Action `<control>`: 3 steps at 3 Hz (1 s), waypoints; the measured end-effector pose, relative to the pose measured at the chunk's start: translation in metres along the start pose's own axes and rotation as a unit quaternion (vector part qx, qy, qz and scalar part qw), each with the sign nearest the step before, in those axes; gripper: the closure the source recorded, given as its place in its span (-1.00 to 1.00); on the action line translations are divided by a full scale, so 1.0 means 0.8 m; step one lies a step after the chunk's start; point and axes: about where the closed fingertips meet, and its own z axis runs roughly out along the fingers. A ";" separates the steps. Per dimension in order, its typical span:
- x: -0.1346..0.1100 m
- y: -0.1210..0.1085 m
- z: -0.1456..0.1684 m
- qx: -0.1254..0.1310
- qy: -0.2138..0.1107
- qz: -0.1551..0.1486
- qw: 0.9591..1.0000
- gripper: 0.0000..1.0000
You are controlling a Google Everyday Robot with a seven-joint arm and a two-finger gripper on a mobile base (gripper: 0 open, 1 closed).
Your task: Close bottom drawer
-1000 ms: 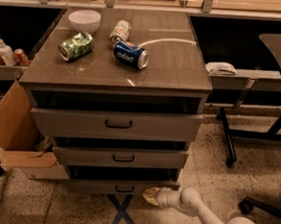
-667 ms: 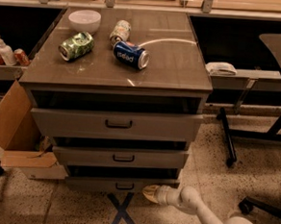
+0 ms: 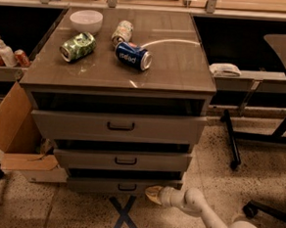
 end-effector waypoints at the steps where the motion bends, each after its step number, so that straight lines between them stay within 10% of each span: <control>1: -0.003 0.000 -0.003 0.000 -0.004 0.000 1.000 1.00; 3: -0.027 0.037 -0.048 -0.037 -0.002 -0.017 0.999 1.00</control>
Offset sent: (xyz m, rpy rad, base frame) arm -0.0320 -0.0124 0.0324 -0.0092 0.0027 0.0630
